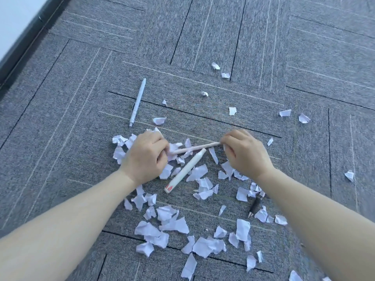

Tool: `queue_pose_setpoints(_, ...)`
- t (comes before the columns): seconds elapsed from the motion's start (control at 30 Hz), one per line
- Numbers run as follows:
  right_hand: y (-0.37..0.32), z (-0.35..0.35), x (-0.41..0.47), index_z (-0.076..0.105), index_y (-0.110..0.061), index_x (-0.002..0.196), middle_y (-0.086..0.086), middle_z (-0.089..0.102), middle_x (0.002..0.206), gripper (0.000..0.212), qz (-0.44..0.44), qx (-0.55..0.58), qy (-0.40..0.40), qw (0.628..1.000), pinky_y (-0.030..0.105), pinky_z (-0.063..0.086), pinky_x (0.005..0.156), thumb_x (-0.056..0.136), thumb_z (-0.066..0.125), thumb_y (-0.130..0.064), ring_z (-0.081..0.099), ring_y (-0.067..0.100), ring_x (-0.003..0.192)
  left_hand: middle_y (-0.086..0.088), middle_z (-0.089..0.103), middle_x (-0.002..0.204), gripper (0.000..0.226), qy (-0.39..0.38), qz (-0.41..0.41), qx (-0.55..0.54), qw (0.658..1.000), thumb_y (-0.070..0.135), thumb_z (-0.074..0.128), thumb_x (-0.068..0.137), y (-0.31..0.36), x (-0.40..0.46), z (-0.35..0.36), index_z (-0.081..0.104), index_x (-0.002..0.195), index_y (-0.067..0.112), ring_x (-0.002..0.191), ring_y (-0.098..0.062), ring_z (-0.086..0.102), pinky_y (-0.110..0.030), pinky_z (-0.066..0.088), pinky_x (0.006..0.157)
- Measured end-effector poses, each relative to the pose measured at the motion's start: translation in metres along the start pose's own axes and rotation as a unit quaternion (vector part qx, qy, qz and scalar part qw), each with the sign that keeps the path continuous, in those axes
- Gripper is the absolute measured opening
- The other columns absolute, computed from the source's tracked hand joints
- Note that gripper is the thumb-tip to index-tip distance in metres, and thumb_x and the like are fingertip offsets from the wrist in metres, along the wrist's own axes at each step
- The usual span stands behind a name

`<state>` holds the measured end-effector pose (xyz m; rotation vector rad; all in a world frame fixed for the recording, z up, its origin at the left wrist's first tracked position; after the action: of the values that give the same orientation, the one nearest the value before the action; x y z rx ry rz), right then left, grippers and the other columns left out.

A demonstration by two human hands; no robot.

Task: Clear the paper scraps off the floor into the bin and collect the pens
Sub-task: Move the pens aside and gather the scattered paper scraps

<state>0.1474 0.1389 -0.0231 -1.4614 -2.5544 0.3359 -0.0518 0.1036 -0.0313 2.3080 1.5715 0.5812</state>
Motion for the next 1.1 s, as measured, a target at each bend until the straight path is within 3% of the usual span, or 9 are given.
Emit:
queue_pose_setpoints(0.07, 0.007, -0.001, -0.004, 0.068, -0.012, 0.109, 0.006, 0.064, 0.117, 0.022, 0.037, 0.025, 0.027, 0.999, 0.046, 0.052, 0.083, 0.088, 0.06, -0.011, 0.052, 0.029, 0.113, -0.006, 0.059, 0.095, 0.014, 0.008, -0.033, 0.019, 0.999, 0.016, 0.05, 0.079, -0.01, -0.01, -0.005, 0.062, 0.084, 0.01, 0.094, -0.026, 0.051, -0.045, 0.043, 0.08)
queue_pose_setpoints(0.13, 0.025, 0.01, -0.006, 0.055, -0.022, 0.131, 0.002, 0.044, 0.146, 0.038, 0.155, 0.064, 0.002, 0.986, 0.048, 0.029, 0.112, 0.093, 0.054, -0.029, 0.029, 0.027, 0.138, -0.008, 0.051, 0.131, 0.035, -0.03, -0.081, 0.046, 0.995, 0.028, 0.045, 0.084, -0.019, -0.011, 0.001, 0.057, 0.114, 0.014, 0.125, -0.029, 0.04, -0.049, 0.035, 0.104)
queue_pose_setpoints(0.2, 0.026, 0.026, -0.016, 0.04, -0.029, 0.144, -0.005, 0.023, 0.158, 0.05, 0.219, 0.07, -0.031, 0.973, 0.043, 0.008, 0.12, 0.096, 0.044, -0.043, 0.008, 0.019, 0.148, -0.005, 0.032, 0.151, 0.05, -0.078, -0.107, 0.07, 0.989, 0.037, 0.036, 0.091, -0.021, -0.015, 0.014, 0.042, 0.137, 0.018, 0.141, -0.026, 0.022, -0.047, 0.019, 0.115)
queue_pose_setpoints(0.37, -0.018, 0.037, -0.062, 0.045, -0.023, 0.139, -0.007, 0.024, 0.158, 0.044, 0.225, 0.141, -0.019, 0.964, 0.034, 0.007, 0.119, 0.098, 0.047, -0.035, 0.006, 0.01, 0.148, -0.011, 0.045, 0.141, 0.045, -0.037, -0.151, 0.049, 0.987, 0.025, 0.033, 0.097, -0.011, -0.044, 0.014, 0.047, 0.134, 0.003, 0.135, -0.025, 0.032, -0.036, 0.021, 0.116)
queue_pose_setpoints(0.53, -0.055, 0.037, -0.081, 0.048, -0.023, 0.139, -0.011, 0.038, 0.15, 0.045, 0.143, 0.193, -0.049, 0.97, 0.042, 0.029, 0.115, 0.097, 0.048, -0.039, 0.023, 0.007, 0.143, -0.008, 0.049, 0.131, 0.036, 0.012, -0.193, -0.064, 0.979, 0.021, 0.037, 0.098, 0.016, -0.084, 0.016, 0.05, 0.128, 0.005, 0.13, -0.017, 0.036, -0.033, 0.026, 0.113)
queue_pose_setpoints(0.73, -0.07, 0.054, -0.076, 0.02, -0.029, 0.152, -0.013, 0.002, 0.16, 0.067, 0.093, 0.093, -0.12, 0.984, 0.034, -0.009, 0.118, 0.095, 0.035, -0.059, -0.015, 0.009, 0.147, 0.001, 0.012, 0.158, 0.071, -0.094, -0.125, -0.017, 0.988, 0.052, 0.038, 0.095, 0.03, -0.084, 0.028, 0.013, 0.151, 0.016, 0.145, -0.012, 0.006, -0.03, 0.007, 0.116)
queue_pose_setpoints(0.9, -0.097, 0.057, -0.124, 0.044, -0.024, 0.141, -0.01, 0.024, 0.157, 0.051, 0.01, 0.137, -0.127, 0.982, 0.028, -0.002, 0.12, 0.097, 0.042, -0.049, 0.0, 0.002, 0.145, -0.003, 0.032, 0.148, 0.076, -0.091, -0.124, -0.047, 0.987, 0.065, 0.033, 0.089, 0.047, -0.121, 0.027, 0.032, 0.144, 0.012, 0.14, -0.009, 0.016, -0.033, 0.018, 0.114)
queue_pose_setpoints(0.97, -0.095, 0.051, -0.136, 0.037, -0.028, 0.145, -0.011, 0.022, 0.158, 0.061, 0.021, 0.147, -0.119, 0.982, 0.034, 0.005, 0.121, 0.092, 0.042, -0.058, 0.001, 0.004, 0.146, -0.002, 0.037, 0.144, 0.076, -0.084, -0.113, -0.059, 0.988, 0.067, 0.036, 0.087, 0.054, -0.137, 0.025, 0.039, 0.14, 0.012, 0.139, -0.006, 0.017, -0.031, 0.02, 0.113)
queue_pose_setpoints(1.1, -0.112, 0.065, -0.158, 0.005, -0.028, 0.154, -0.001, -0.008, 0.162, 0.102, -0.008, 0.076, -0.163, 0.984, 0.04, -0.009, 0.118, 0.076, 0.039, -0.084, -0.016, 0.019, 0.147, -0.002, 0.018, 0.156, 0.096, -0.126, -0.079, -0.035, 0.988, 0.071, 0.053, 0.077, 0.068, -0.161, 0.037, 0.026, 0.146, 0.01, 0.145, -0.014, 0.009, -0.035, 0.014, 0.117)
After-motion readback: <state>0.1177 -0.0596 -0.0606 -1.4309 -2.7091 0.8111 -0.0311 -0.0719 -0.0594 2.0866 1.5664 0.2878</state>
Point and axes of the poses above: each hand's wrist, its own x-axis towards the middle knuckle, its own z-axis out of the palm, y = z × x, the point moved 10 cm from there along x, towards the middle knuckle
